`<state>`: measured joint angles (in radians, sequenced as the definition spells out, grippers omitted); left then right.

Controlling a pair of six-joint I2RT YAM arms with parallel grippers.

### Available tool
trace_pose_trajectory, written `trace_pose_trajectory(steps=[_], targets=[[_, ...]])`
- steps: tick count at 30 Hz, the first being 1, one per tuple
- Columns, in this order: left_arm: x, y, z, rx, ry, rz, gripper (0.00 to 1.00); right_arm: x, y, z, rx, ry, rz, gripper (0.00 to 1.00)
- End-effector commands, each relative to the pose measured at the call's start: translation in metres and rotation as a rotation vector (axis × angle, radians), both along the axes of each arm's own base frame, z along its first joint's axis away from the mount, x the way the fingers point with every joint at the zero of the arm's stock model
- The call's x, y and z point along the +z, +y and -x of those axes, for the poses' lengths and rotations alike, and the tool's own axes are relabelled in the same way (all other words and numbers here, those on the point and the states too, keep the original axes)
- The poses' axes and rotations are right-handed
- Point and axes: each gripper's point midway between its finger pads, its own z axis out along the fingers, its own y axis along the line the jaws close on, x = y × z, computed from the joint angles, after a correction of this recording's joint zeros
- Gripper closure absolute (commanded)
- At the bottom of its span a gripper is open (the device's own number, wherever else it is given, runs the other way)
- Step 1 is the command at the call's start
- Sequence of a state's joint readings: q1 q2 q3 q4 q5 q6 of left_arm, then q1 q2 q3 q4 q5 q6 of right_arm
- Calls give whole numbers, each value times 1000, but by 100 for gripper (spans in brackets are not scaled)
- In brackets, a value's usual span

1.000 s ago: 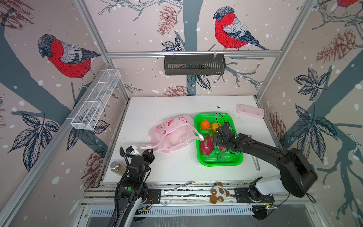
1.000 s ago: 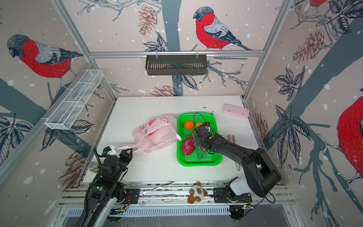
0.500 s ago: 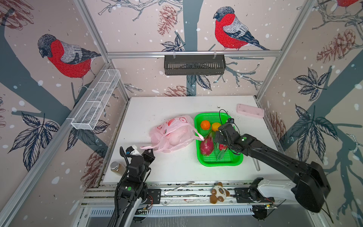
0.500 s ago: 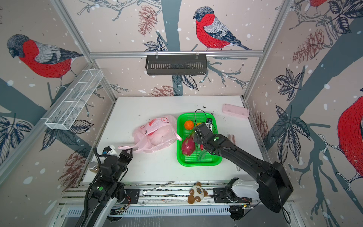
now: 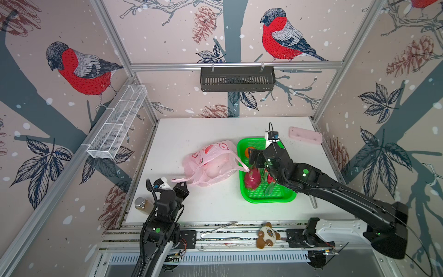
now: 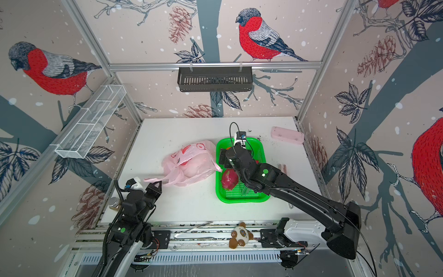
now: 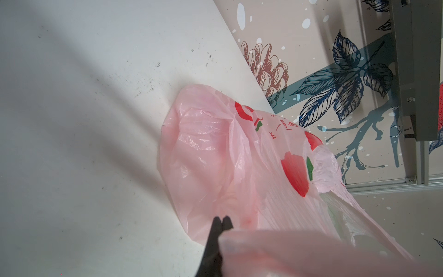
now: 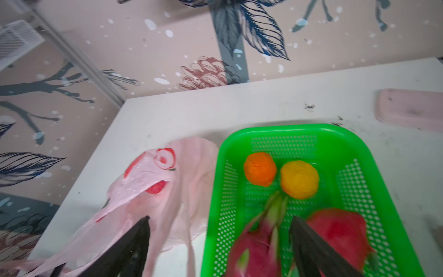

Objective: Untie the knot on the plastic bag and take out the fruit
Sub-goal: 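Move the right gripper from the basket back into the bag opening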

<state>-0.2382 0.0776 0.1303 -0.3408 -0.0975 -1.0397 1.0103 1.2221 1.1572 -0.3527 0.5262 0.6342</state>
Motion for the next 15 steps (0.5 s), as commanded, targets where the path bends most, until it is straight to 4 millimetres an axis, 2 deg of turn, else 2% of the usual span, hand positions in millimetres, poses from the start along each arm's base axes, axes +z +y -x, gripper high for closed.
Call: trace_pose_trajectory(steps=[1,4,6,8,11,15], targets=[[5,2,0,10,-11,-11,100,29,53,6,132,-100,-30,13],[7,3,0,15,-13,-13,100,28,108,16,269,-98,-40,18],[9,3,0,14,-15,-12,100,16,140,20,346,-71,-39,22],[12,3,0,14,-19,-11,100,-4,167,24,407,-29,-23,28],[18,3,0,15,-27,-11,100,-42,187,22,434,54,13,34],[26,4,-1,17,-38,-14,100,-86,199,21,458,140,52,39]])
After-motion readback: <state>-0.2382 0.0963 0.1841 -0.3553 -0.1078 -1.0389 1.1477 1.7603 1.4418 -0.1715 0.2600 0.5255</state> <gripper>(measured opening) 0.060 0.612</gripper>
